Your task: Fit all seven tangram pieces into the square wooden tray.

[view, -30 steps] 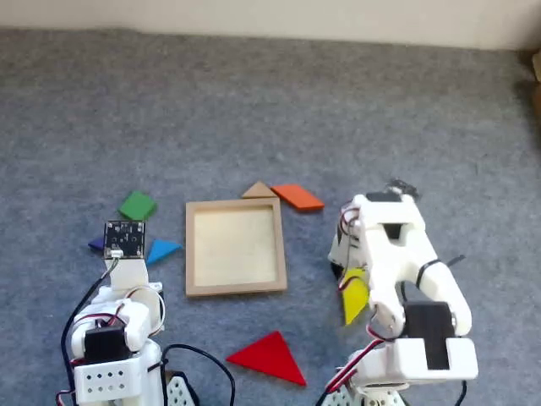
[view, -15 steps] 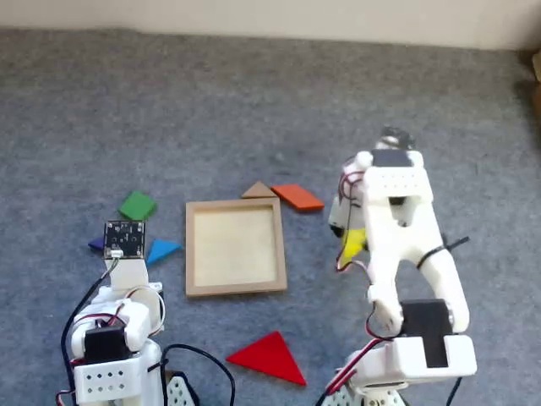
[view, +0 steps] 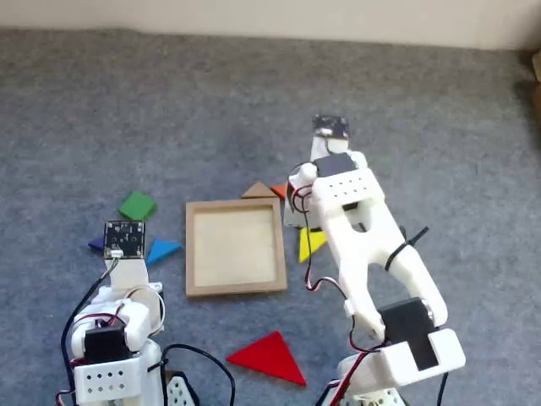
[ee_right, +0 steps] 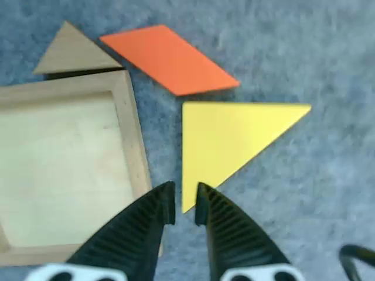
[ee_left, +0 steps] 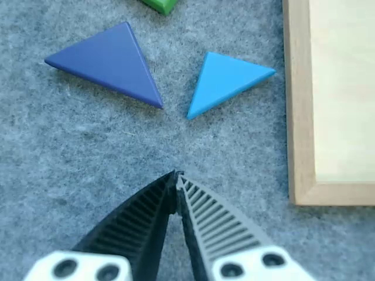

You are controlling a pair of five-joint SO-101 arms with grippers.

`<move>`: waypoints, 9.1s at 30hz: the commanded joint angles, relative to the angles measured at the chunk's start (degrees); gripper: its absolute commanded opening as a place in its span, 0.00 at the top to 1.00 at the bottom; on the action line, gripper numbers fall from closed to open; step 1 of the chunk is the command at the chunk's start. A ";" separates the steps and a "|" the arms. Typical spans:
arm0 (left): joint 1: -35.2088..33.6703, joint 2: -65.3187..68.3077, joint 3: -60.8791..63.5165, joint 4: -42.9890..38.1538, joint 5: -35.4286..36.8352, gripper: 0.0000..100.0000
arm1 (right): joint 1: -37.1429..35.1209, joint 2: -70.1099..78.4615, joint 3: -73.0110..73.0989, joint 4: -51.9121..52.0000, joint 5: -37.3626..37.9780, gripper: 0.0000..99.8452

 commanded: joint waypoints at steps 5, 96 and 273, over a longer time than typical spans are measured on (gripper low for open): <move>-0.66 -1.89 1.10 0.26 0.53 0.99 | 2.68 -0.40 -3.12 -1.36 11.25 0.72; -0.66 -1.89 1.10 0.26 0.53 0.99 | 2.24 25.45 -20.35 -3.65 -31.82 0.54; -0.66 -1.89 1.10 0.26 0.53 0.99 | 8.22 27.38 -20.35 5.85 -4.57 0.60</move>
